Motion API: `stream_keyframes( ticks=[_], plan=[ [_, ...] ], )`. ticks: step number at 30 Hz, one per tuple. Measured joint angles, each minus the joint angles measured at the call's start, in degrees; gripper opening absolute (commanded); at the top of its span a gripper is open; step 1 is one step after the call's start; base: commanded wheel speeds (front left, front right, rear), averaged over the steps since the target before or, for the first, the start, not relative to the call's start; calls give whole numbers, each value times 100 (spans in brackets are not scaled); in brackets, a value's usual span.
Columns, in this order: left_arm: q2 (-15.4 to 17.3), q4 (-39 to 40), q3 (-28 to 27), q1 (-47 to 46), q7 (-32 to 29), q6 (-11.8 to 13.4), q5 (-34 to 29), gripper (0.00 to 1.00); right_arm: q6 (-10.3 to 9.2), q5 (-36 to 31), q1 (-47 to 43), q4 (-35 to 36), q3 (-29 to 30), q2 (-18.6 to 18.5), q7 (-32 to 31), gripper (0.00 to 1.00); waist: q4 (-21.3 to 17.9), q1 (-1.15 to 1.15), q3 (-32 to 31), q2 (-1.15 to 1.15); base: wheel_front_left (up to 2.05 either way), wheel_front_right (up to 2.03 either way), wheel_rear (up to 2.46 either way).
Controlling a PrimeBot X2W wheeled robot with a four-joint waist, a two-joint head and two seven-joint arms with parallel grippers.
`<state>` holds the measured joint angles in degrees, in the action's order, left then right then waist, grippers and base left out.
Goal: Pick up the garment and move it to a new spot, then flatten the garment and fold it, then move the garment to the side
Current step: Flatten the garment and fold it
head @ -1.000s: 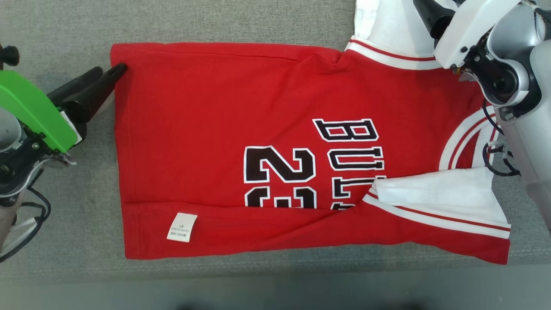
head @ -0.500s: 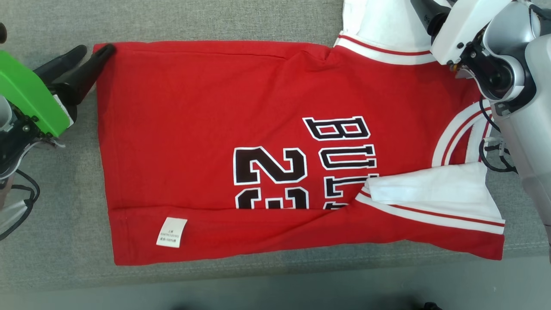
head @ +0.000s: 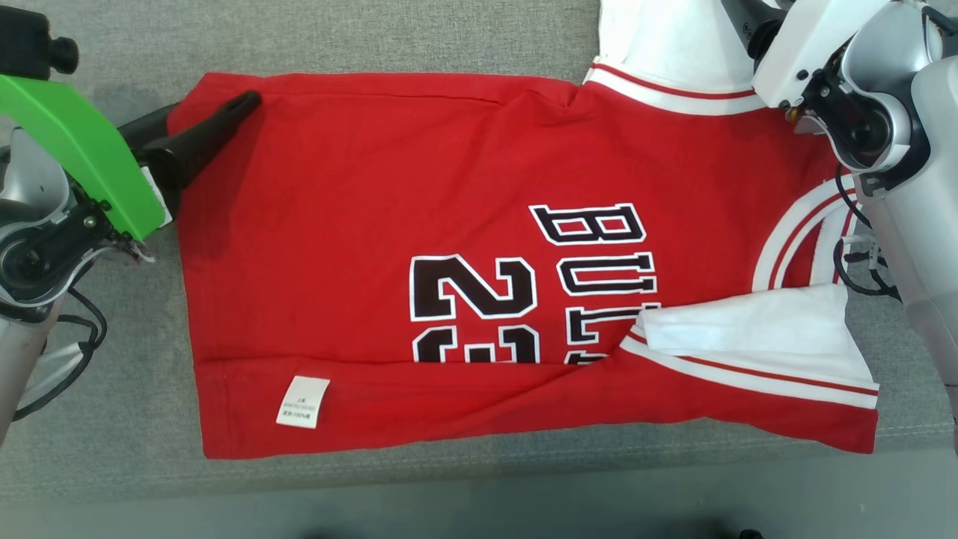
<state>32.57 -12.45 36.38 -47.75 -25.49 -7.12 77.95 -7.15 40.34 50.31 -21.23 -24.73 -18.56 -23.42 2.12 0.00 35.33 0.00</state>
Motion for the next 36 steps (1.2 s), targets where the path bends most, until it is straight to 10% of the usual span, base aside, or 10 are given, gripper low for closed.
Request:
stream_keyframes(
  ticks=[3, 6, 26, 29, 34, 36],
  plan=[
    [-1, 4, 47, -3, -19, 0, 1, 84, 7, 0, 9, -52, -1, 2, 1, 100, 15, 0, -22, 0, 0, 0, 0],
    [-1, 3, 43, -5, 11, -4, -1, 100, 7, 0, 14, -86, -2, 4, 12, 100, 27, 0, -37, 0, 0, 0, 0],
    [-14, -187, 31, -15, 569, -43, -80, 98, 76, -1, 79, -269, -48, 23, 65, 100, 18, 0, -53, 0, 0, 0, 0],
    [-19, -196, 49, -15, 592, -43, -80, 82, 104, -5, 83, -299, -52, 21, 68, 100, 22, 0, -61, 0, 0, 0, 0],
    [-18, -236, 89, -15, 649, -43, -80, 15, 110, -8, 90, -337, -60, 19, 70, 100, 34, 0, -75, 0, 0, 0, 0],
    [-18, -242, 130, -15, 745, -43, -98, 7, 134, -9, 91, -364, -63, 16, 78, 100, 42, 0, -84, 0, 0, 0, 0]
  ],
)
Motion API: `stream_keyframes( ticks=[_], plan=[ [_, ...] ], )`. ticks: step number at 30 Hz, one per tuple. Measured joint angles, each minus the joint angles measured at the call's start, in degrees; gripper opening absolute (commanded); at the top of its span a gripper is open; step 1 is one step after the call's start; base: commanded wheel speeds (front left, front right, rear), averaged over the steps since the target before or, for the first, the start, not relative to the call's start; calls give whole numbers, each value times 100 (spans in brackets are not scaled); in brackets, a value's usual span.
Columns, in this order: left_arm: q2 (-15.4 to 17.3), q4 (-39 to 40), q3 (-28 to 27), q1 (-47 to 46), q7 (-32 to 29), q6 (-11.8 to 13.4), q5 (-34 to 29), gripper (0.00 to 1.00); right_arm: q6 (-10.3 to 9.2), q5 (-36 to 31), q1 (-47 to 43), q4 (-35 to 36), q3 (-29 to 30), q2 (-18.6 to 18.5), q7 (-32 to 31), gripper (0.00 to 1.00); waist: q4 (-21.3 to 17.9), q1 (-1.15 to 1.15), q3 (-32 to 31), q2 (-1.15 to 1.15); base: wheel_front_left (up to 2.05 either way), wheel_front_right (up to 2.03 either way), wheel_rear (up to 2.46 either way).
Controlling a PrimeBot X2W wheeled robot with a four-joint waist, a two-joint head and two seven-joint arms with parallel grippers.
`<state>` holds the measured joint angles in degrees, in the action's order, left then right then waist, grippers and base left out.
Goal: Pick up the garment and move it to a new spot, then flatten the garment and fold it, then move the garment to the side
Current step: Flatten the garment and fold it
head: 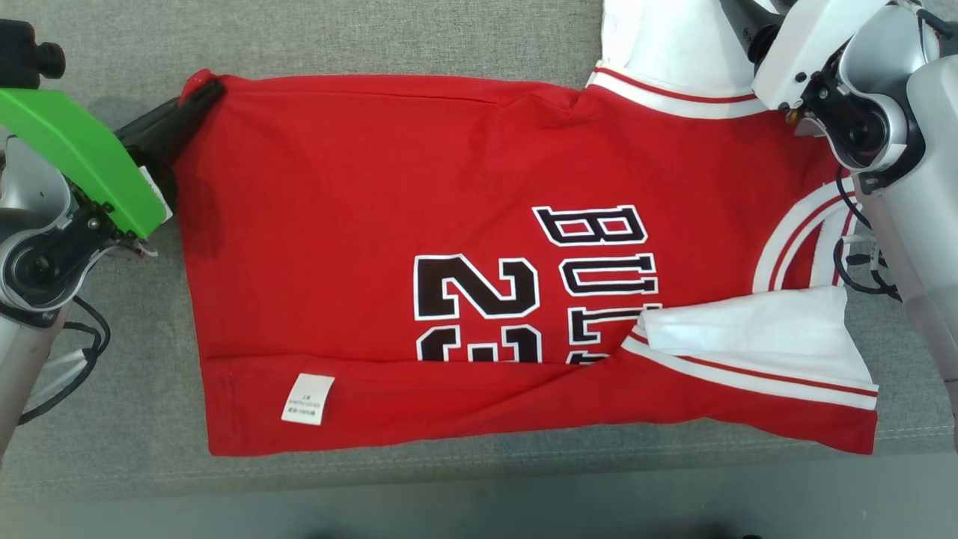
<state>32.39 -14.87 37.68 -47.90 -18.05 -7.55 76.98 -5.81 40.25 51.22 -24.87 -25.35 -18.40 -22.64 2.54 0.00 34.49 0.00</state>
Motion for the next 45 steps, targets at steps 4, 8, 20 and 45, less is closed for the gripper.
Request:
stream_keyframes(
  ticks=[4, 8, 20, 45],
  plan=[
    [-2, -1, 7, -1, 102, 0, -9, 8, 20, 0, 1, -47, -9, -1, 41, 100, 12, 0, -12, 0, 0, 0, 0],
    [-11, 38, 26, -1, 147, 0, -5, 8, 23, 0, 2, -64, -1, -13, 42, 100, 30, 0, -8, 0, 0, 0, 0],
    [-13, 68, 225, -3, 198, 0, 0, 8, 65, -174, 357, -255, -193, 38, -71, 100, 102, 0, 32, 0, 0, 0, 0],
    [-42, 247, 535, -2, 305, 0, 120, 9, 58, -452, 822, -746, -357, 16, -261, 82, 319, 0, 35, 0, 0, 0, 0]
  ],
)
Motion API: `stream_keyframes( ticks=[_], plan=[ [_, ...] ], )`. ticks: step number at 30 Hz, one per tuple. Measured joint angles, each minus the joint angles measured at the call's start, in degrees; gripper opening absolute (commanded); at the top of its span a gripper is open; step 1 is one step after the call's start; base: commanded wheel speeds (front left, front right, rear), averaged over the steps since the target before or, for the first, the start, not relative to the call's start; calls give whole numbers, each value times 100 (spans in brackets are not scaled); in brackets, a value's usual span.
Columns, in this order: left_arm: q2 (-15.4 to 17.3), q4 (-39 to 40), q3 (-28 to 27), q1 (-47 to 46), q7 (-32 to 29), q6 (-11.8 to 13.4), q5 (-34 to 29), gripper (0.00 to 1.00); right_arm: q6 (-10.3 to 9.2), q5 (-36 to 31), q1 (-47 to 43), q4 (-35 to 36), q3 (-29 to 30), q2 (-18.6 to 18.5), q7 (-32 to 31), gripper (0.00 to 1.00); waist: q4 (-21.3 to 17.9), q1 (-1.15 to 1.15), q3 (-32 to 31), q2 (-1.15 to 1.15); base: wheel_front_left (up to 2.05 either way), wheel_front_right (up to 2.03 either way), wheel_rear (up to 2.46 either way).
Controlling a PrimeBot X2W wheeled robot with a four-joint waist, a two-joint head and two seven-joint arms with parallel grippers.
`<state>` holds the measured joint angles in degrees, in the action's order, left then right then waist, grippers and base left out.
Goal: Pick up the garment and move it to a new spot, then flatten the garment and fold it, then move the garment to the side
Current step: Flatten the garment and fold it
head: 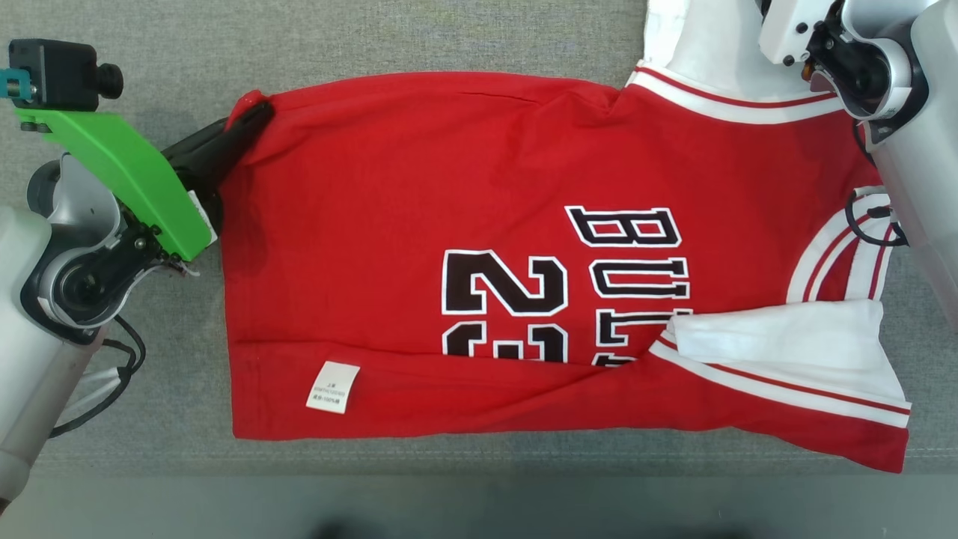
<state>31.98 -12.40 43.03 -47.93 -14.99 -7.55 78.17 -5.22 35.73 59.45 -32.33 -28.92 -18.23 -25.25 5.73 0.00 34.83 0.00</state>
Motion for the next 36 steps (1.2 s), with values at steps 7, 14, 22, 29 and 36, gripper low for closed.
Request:
stream_keyframes(
  ticks=[7, 14, 22, 29, 36],
  plan=[
    [45, 16, 33, 0, 44, 0, 31, 9, 0, -1, 46, -70, 12, 13, 1, 38, 3, 0, 21, 0, 0, 0, 0],
    [94, 19, 91, 0, 98, 0, 33, 9, 0, -1, 58, -133, 12, 16, 58, 35, -7, 0, 17, 0, 0, 0, 0],
    [120, 14, 144, 0, 156, 0, 118, 9, 16, -49, 59, -174, -9, 21, 213, 0, -31, 0, 4, 0, 0, 0, 0],
    [126, -35, 151, 7, 341, 0, 191, 7, 143, -34, 2, -155, -5, 110, 495, 0, -86, 0, -65, 0, 0, 0, 0],
    [127, -79, 145, 45, 542, 0, 238, 4, 323, 35, -198, 21, 13, 145, 756, 0, -176, 0, -171, 0, 0, 0, 0]
  ],
)
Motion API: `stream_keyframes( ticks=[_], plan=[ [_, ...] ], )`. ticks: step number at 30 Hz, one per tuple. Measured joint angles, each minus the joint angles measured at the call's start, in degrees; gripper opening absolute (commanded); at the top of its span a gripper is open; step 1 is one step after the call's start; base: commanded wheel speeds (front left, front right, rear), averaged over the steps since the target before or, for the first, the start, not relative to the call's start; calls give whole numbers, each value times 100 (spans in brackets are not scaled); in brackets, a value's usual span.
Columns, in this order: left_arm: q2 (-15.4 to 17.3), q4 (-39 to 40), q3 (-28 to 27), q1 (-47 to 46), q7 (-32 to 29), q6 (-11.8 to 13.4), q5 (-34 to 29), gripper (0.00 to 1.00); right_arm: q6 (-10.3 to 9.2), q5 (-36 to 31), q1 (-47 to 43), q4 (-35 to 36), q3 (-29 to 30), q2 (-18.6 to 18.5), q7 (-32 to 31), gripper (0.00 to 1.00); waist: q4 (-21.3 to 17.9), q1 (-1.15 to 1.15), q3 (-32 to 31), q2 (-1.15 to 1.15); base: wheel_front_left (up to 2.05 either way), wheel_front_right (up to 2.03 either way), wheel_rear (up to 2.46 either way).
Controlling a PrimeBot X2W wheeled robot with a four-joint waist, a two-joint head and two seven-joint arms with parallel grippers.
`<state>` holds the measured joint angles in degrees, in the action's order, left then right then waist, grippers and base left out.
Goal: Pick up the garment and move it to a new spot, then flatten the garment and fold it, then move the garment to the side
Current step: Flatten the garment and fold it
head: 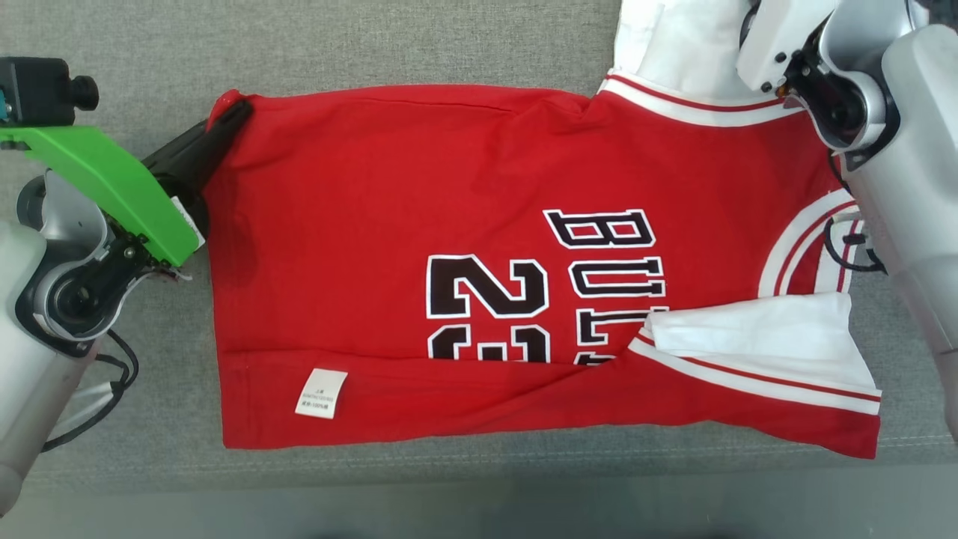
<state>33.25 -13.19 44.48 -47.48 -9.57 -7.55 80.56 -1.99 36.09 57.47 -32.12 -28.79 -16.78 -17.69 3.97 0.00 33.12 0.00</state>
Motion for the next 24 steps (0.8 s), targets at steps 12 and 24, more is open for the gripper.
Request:
stream_keyframes(
  ticks=[12, 24],
  plan=[
    [14, -151, 19, 566, 467, 0, 47, 4, 248, 220, -781, 483, 60, -147, 356, 0, -220, 0, -418, 0, 0, 0, 0],
    [14, -114, 78, 734, 883, 0, 26, 4, 300, 332, -1425, 991, 94, -266, 458, 0, -359, 0, -892, 0, 0, 0, 0]
  ],
)
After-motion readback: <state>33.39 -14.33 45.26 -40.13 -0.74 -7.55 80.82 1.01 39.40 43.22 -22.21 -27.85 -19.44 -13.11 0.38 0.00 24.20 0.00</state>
